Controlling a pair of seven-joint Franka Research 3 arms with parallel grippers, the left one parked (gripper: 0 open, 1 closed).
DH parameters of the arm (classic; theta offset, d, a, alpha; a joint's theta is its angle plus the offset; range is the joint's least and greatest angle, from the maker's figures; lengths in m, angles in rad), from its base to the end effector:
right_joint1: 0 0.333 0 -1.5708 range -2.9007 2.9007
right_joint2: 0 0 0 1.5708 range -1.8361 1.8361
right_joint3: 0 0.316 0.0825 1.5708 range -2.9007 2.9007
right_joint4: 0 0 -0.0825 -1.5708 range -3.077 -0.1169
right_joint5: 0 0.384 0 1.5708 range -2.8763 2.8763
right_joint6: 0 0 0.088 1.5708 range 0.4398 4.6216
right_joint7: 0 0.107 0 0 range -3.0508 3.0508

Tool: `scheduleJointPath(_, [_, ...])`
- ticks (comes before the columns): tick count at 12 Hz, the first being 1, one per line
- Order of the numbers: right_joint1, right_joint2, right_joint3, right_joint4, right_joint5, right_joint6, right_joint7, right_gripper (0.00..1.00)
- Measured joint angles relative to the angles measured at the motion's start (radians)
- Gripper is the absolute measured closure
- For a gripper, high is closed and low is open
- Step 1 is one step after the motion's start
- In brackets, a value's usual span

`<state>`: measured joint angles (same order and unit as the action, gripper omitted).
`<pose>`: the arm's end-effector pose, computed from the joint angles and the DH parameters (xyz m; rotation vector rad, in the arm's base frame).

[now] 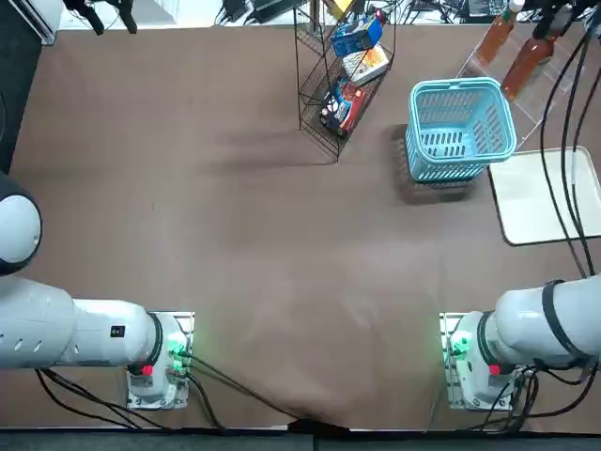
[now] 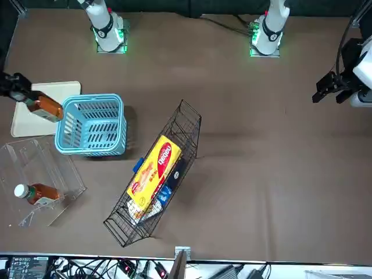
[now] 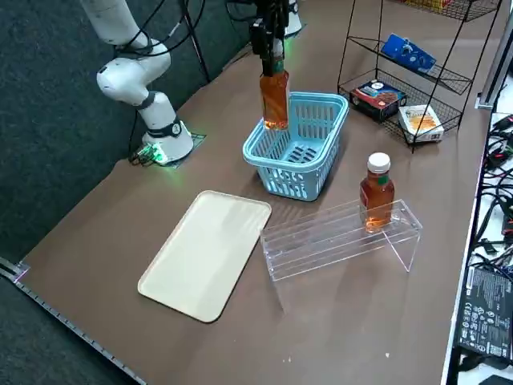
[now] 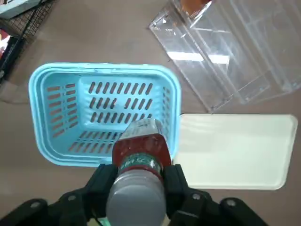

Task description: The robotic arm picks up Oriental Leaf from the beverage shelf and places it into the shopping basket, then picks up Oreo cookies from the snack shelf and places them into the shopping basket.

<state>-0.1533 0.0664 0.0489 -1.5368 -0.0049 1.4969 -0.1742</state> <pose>0.5627 -0.0604 0.5972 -3.1222 -0.1090 0.1648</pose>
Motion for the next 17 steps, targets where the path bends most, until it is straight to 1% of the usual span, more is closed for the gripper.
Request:
scheduleJointPath(2, [0.029, -0.036, 0.003, -0.064, 0.000, 0.033, 0.066, 0.43])
scheduleJointPath(5, [0.036, -0.063, 0.002, -0.150, 0.000, 0.111, 0.086, 0.43])
scheduleJointPath(10, [0.040, -0.062, 0.002, -0.287, 0.000, 0.264, 0.087, 0.43])
scheduleJointPath(14, [0.056, -0.057, 0.002, -0.398, 0.000, 0.353, 0.087, 0.43])
scheduleJointPath(15, [0.063, -0.057, 0.002, -0.452, 0.000, 0.415, 0.087, 0.43])
scheduleJointPath(17, [0.072, -0.053, 0.002, -0.502, 0.000, 0.479, 0.098, 0.43])
